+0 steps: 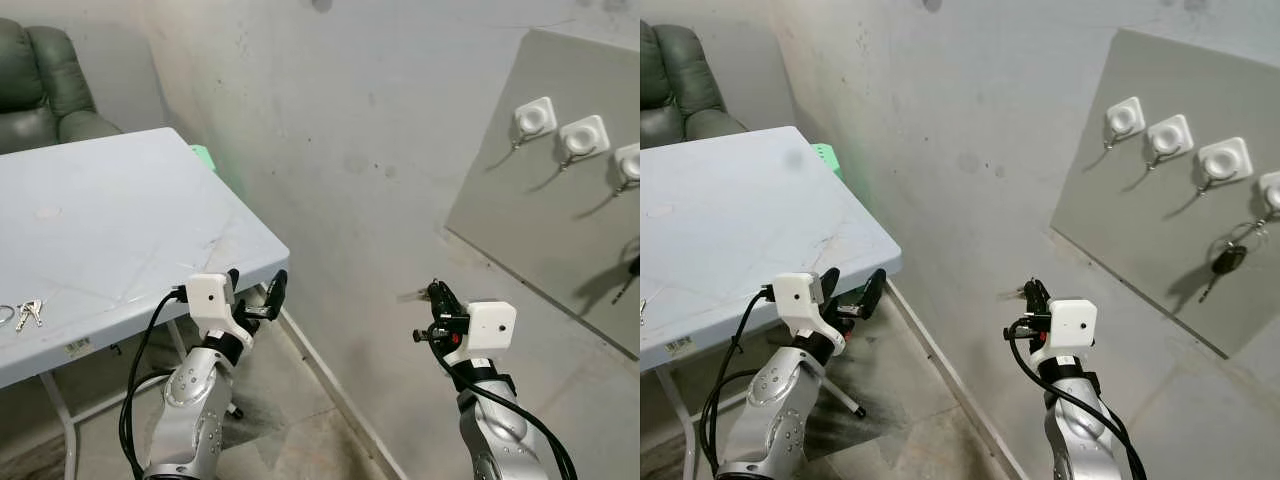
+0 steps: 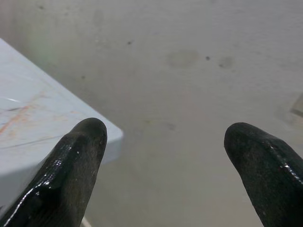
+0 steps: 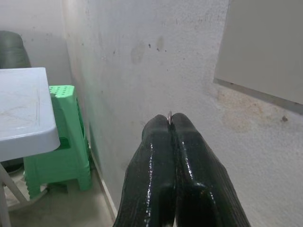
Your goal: Hang keys on a hook
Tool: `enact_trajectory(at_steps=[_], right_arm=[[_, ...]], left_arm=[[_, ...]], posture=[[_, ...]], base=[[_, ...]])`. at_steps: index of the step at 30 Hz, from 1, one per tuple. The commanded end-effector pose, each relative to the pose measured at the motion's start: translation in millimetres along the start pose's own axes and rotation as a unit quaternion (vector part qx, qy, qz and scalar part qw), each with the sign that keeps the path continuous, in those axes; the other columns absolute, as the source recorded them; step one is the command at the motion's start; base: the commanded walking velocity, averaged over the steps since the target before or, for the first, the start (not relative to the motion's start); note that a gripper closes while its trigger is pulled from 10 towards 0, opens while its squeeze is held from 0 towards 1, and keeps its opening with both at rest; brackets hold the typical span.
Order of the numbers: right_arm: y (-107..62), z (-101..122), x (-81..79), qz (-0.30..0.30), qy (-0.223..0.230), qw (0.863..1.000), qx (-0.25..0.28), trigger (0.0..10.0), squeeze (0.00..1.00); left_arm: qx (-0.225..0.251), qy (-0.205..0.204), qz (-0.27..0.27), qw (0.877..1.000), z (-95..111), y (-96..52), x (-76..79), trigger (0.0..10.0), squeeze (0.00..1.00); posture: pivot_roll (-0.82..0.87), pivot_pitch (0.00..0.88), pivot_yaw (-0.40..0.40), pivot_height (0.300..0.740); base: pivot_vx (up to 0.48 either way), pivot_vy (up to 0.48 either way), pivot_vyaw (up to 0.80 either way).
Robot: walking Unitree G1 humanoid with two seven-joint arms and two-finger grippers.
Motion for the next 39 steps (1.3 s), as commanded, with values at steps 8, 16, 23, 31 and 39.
enact_trajectory(at_steps=[8,16,23,31,39], right_arm=[[10.9,13.7,5.1,0.0,-0.007,1.0,0.013,10.0,0.0],[12.0,12.8,6.3,-0.002,-0.007,1.0,0.009,10.0,0.0],[13.8,12.6,6.2,-0.001,-0.007,1.0,0.007,10.0,0.0],[14.2,12.3,5.5,0.002,-0.008,1.0,0.005,10.0,0.0],[13.8,11.4,4.5,0.003,-0.007,1.0,0.003,10.0,0.0]], left_arm=[[0.015,0.013,-0.038,0.999,10.6,8.8,18.7,10.0,0.0],[0.014,0.012,-0.041,0.999,9.6,9.6,21.6,10.0,0.0],[0.017,0.024,-0.055,0.998,11.6,12.0,27.7,10.0,0.0],[0.013,0.038,-0.076,0.996,9.4,11.8,38.5,10.0,0.0],[0.012,0.036,-0.078,0.996,8.2,11.2,40.1,10.0,0.0]], posture=[[0.0,0.0,-0.054,0.74],[0.0,0.0,-0.054,0.74],[-0.01,0.0,-0.057,0.74],[-0.01,0.0,-0.057,0.74],[-0.01,0.0,-0.057,0.74]], base=[[0.0,0.0,0.0],[0.0,0.0,-0.62],[0.0,0.0,-0.75],[0.0,0.0,-0.74],[0.0,0.0,-0.74]])
Point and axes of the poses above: a point about 5 cm out from each wrist's last joint towards the gripper, its own y axis pointing out of the wrist towards the gripper, its own z axis along the axis of the wrist's last joint, x = y × z, the point moved 5 cm from there along y, pointing out of the wrist towards the gripper, and after that the axes turned 5 degrees about y, right-handed, at the moved point
